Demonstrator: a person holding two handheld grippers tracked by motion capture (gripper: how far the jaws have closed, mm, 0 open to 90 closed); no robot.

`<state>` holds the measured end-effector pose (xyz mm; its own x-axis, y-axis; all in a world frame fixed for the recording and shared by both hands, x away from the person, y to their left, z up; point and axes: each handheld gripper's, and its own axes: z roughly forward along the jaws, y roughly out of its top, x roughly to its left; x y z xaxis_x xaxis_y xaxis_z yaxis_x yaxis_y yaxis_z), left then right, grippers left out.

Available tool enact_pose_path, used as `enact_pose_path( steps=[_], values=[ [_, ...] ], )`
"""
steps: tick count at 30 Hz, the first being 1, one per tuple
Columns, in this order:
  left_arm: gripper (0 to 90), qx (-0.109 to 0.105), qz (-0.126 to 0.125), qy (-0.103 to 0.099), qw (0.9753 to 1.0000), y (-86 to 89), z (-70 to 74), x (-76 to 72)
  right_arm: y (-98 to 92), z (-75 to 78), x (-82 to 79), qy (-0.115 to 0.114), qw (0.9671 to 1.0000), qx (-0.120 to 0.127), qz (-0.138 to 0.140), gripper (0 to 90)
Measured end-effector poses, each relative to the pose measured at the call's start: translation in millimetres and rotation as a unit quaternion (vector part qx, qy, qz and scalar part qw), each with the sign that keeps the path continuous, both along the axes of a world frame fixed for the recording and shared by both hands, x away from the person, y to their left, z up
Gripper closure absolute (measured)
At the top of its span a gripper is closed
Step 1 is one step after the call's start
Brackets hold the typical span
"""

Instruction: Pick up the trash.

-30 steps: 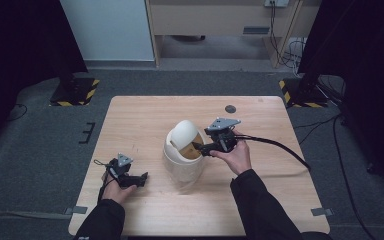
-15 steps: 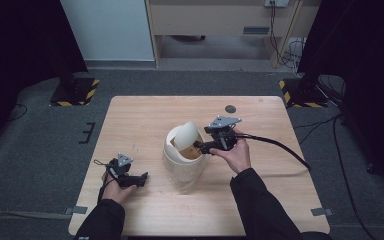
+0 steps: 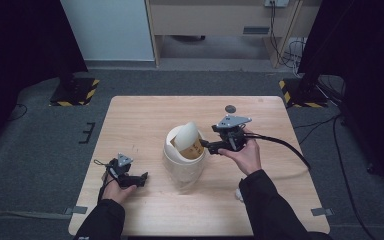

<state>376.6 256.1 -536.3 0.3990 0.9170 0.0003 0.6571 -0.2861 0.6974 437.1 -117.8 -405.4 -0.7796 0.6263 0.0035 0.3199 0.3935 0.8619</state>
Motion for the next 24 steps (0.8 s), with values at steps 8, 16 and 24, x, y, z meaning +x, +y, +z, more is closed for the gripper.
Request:
enact_pose_path(
  steps=[8, 16, 24],
  values=[
    [0.0, 0.000, 0.000, 0.000, 1.0000, 0.0, 0.0, 0.0, -25.7, 2.5, -7.4, 0.003, 0.9994, 0.030, -0.018, 27.5],
    [0.0, 0.000, 0.000, 0.000, 1.0000, 0.0, 0.0, 0.0, -58.9, -1.2, -24.3, 0.003, 0.9988, 0.033, -0.037, 26.5],
    [0.0, 0.000, 0.000, 0.000, 1.0000, 0.0, 0.0, 0.0, -83.7, -17.8, -40.7, 0.013, 0.9985, 0.015, -0.050, 25.8]
  ],
)
